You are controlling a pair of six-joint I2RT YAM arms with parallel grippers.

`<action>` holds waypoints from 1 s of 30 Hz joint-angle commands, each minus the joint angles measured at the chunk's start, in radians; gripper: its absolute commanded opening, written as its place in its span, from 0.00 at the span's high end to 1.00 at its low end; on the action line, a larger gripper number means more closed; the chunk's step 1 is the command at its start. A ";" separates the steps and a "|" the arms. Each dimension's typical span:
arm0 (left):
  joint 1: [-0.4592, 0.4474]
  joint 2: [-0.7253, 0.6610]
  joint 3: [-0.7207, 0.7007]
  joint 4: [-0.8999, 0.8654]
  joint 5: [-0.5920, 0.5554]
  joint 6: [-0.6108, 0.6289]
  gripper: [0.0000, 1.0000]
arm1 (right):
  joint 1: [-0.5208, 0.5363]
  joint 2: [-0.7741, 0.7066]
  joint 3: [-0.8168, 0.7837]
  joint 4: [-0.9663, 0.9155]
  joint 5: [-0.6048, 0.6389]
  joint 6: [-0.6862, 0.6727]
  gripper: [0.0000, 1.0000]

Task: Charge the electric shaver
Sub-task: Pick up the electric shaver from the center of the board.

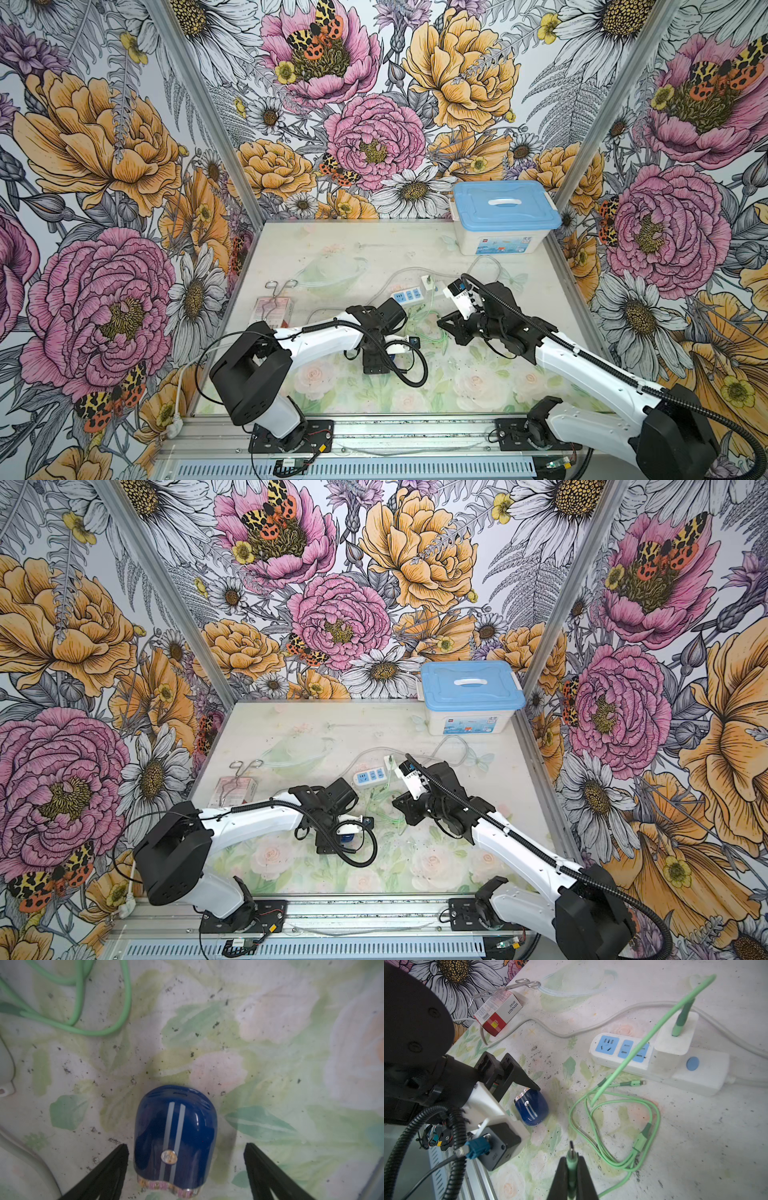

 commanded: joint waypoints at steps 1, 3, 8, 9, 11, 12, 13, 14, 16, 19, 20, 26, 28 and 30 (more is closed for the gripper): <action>0.032 0.023 0.040 0.004 -0.006 0.046 0.11 | -0.011 -0.020 -0.014 0.048 -0.019 0.013 1.00; 0.051 0.031 0.040 0.014 -0.003 0.065 0.11 | -0.016 -0.011 -0.021 0.059 -0.023 0.017 1.00; 0.055 0.057 0.031 0.011 -0.002 0.076 0.11 | -0.020 -0.003 -0.029 0.097 -0.039 0.031 1.00; 0.052 0.060 0.030 0.012 0.005 0.077 0.11 | -0.021 0.001 -0.029 0.104 -0.039 0.034 1.00; 0.059 0.066 0.036 0.011 0.037 0.066 0.12 | -0.025 0.012 -0.034 0.123 -0.044 0.036 1.00; 0.058 0.070 0.038 0.011 0.048 0.064 0.12 | -0.025 0.018 -0.035 0.128 -0.048 0.038 1.00; 0.057 0.074 0.040 0.010 0.055 0.063 0.12 | -0.027 0.025 -0.036 0.132 -0.056 0.039 1.00; 0.053 0.078 0.041 0.010 0.058 0.063 0.12 | -0.028 0.027 -0.036 0.137 -0.057 0.040 1.00; 0.047 0.090 0.044 0.005 0.067 0.061 0.13 | -0.031 0.028 -0.038 0.145 -0.059 0.041 1.00; 0.040 0.105 0.050 -0.003 0.079 0.057 0.14 | -0.036 0.025 -0.041 0.149 -0.060 0.043 1.00; 0.039 0.107 0.052 -0.004 0.082 0.054 0.15 | -0.038 0.025 -0.043 0.151 -0.063 0.044 1.00; 0.039 0.092 0.053 -0.008 0.112 0.018 0.31 | -0.047 0.021 -0.042 0.151 -0.064 0.050 1.00; 0.043 0.075 0.050 -0.004 0.122 0.002 0.47 | -0.048 0.018 -0.042 0.152 -0.064 0.053 1.00; 0.048 0.044 0.036 0.015 0.123 -0.017 0.64 | -0.050 0.014 -0.040 0.151 -0.066 0.057 1.00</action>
